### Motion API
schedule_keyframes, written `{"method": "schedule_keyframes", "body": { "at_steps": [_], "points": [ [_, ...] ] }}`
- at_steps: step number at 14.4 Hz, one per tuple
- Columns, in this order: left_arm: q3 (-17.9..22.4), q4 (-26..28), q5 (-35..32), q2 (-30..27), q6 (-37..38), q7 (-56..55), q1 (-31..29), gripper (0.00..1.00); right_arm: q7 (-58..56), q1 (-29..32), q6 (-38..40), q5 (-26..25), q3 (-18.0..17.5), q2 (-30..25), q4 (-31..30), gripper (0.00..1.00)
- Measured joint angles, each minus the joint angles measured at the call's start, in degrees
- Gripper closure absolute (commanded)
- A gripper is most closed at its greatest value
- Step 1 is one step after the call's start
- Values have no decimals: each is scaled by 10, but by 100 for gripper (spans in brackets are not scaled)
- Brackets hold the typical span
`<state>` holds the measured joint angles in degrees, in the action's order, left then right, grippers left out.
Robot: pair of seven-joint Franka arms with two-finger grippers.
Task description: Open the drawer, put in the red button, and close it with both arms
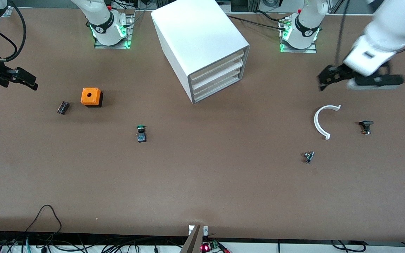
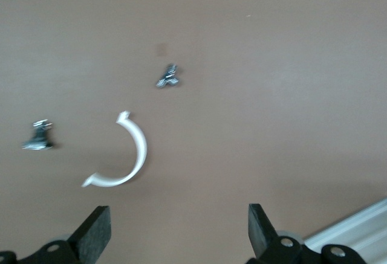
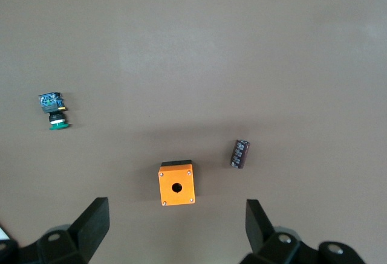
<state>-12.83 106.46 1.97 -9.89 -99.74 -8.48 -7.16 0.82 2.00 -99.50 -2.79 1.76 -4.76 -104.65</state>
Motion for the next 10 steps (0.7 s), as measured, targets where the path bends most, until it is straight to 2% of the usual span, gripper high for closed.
{"method": "schedule_keyframes", "body": {
  "at_steps": [3, 10],
  "points": [
    [44, -51, 0, 0, 68, 35, -1, 0, -5, 0, -5, 0, 1, 0, 1, 0],
    [48, -95, 0, 36, 107, 54, 4, 0, -5, 0, -7, 0, 1, -3, 9, 0]
  ]
}}
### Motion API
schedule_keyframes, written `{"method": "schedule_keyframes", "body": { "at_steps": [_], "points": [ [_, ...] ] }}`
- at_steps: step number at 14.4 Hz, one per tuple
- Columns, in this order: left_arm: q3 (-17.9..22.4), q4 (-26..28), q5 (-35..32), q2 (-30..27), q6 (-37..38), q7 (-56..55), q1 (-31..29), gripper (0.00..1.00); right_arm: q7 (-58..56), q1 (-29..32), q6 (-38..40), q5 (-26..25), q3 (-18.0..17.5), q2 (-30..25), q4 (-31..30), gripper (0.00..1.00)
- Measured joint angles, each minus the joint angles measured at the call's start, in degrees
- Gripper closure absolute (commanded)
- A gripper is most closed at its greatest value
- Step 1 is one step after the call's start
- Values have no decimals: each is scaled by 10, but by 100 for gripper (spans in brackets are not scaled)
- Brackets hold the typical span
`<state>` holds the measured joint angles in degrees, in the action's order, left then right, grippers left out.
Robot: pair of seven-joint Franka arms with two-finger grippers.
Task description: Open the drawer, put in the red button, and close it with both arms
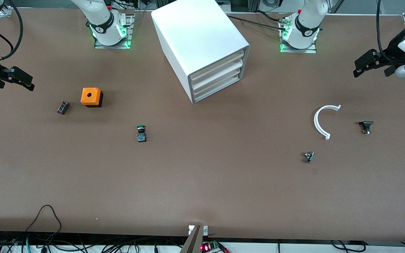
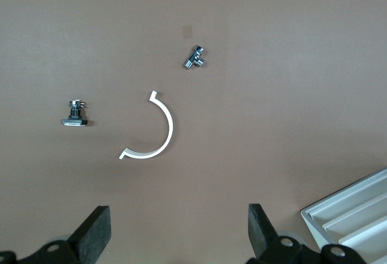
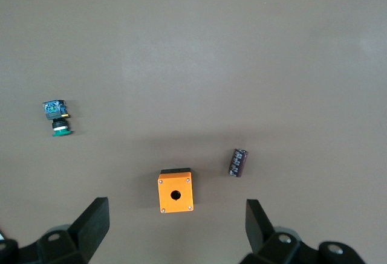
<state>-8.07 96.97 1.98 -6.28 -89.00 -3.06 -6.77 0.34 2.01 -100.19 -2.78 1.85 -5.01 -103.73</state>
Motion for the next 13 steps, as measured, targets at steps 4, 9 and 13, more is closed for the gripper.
{"method": "schedule_keyframes", "body": {
  "at_steps": [4, 9, 13],
  "points": [
    [1, -9, 0, 7, 6, 14, 0, 0, 0, 0, 0, 0, 0, 0, 0, 0],
    [1, -9, 0, 9, 7, 15, 0, 0, -2, 0, 0, 0, 0, 0, 1, 0],
    [2, -9, 0, 12, 7, 15, -2, 0, -3, 0, 11, 0, 0, 0, 5, 0]
  ]
}}
